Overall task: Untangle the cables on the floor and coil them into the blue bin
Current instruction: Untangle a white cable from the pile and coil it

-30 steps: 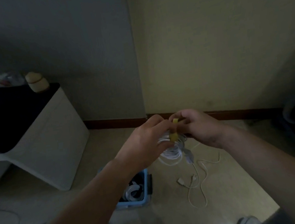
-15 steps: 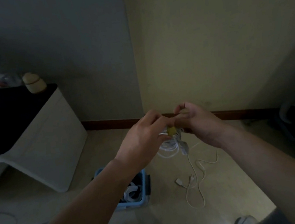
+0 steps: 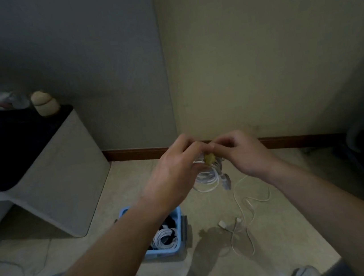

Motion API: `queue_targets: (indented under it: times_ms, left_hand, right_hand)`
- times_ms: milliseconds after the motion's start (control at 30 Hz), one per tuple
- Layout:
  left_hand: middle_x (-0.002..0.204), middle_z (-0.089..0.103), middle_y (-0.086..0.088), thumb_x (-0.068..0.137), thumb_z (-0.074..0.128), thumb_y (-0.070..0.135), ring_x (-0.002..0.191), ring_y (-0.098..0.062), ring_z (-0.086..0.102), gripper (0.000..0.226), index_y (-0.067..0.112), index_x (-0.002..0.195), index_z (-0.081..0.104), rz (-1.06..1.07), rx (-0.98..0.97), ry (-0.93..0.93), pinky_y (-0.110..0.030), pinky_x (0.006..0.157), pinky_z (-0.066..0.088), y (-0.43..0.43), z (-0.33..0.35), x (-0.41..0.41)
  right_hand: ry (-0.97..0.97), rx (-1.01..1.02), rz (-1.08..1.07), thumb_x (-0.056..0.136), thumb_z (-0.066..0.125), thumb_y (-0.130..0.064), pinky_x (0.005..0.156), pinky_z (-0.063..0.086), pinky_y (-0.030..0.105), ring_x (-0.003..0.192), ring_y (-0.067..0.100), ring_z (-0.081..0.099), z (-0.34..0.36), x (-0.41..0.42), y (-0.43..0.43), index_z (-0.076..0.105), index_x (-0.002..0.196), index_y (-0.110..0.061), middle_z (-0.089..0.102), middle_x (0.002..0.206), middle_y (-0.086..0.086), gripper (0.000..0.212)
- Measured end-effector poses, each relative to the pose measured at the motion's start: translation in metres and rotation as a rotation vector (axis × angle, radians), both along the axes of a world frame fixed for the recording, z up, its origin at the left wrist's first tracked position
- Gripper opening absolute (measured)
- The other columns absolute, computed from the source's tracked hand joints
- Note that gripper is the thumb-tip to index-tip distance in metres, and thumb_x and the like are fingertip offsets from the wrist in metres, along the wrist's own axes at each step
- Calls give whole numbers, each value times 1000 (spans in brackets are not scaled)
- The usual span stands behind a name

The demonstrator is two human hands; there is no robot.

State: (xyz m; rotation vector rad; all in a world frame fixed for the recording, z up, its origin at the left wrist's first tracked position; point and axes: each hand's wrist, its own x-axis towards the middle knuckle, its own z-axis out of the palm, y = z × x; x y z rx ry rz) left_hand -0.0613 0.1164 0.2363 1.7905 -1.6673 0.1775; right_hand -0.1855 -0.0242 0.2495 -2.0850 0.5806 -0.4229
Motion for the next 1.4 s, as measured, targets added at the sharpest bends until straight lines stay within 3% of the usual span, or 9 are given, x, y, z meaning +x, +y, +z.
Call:
queue_targets:
  times_ms: [100, 200, 300, 500, 667, 833, 1033, 1233, 1400]
  left_hand:
    - [105, 53, -2, 77, 80, 10, 86, -19, 56, 39, 17, 112, 62, -3, 14, 24, -42, 70, 53, -1, -5, 0]
    - [106, 53, -2, 77, 80, 10, 88, -20, 57, 38, 16, 111, 63, -6, 37, 34, -42, 71, 53, -2, -8, 2]
    - [106, 53, -1, 78, 80, 10, 87, -20, 57, 37, 15, 110, 63, -24, 56, 31, -42, 71, 53, -2, -9, 3]
    - [107, 53, 2, 80, 79, 14, 89, -15, 57, 32, 17, 108, 63, -44, 67, 27, -38, 74, 53, 1, -8, 4]
    - [106, 54, 4, 79, 80, 19, 88, -16, 58, 33, 18, 107, 63, -34, 53, 55, -41, 72, 53, 2, -11, 7]
    - [102, 59, 6, 80, 79, 27, 87, -9, 58, 31, 17, 106, 66, -25, 46, 93, -32, 74, 52, 9, -7, 8]
    - [85, 68, 3, 79, 83, 28, 72, -3, 62, 29, 16, 100, 68, 12, 341, 651, -25, 66, 53, 29, -1, 22]
    - [97, 69, -15, 81, 79, 7, 90, -26, 70, 36, 4, 113, 64, 54, 337, 1160, -37, 83, 59, 53, -1, 34]
    - [106, 72, -22, 86, 74, 7, 100, -34, 71, 31, 0, 115, 65, 84, 297, 1275, -40, 88, 59, 73, -13, 46]
  right_hand:
    - [76, -60, 41, 98, 59, -33, 72, 48, 35, 75, 1, 65, 0, 0, 2, 75, 79, -28, 72, 74, -15, 25]
    - [131, 42, 89, 99, 57, -23, 92, 49, 41, 95, 13, 69, 0, 1, 1, 73, 79, -32, 76, 92, -5, 28]
    - [186, 136, 143, 99, 57, -20, 98, 47, 38, 98, 10, 67, 0, 1, -1, 70, 83, -32, 74, 96, -8, 24]
    - [182, 367, 286, 100, 55, -11, 78, 42, 7, 83, -13, 62, -1, -5, -4, 67, 90, -27, 72, 80, -23, 22]
    - [183, 338, 396, 97, 61, -18, 90, 45, 19, 95, -2, 63, 1, -7, -6, 73, 100, -20, 73, 96, -11, 12]
    - [222, 227, 455, 90, 72, -20, 77, 44, 29, 83, 6, 58, -5, -3, -5, 71, 105, -15, 68, 90, -3, 17]
    - [153, 360, 444, 90, 69, -15, 81, 50, 29, 87, 12, 63, -12, 5, 9, 67, 112, -3, 69, 95, 6, 25]
    - [55, 644, 329, 81, 66, -25, 90, 49, 38, 96, 24, 63, -19, 18, 30, 64, 115, 2, 67, 102, 16, 43]
    - [111, 756, 223, 95, 62, -19, 92, 52, 42, 99, 28, 65, -30, 38, 48, 62, 120, -1, 68, 111, 24, 31]
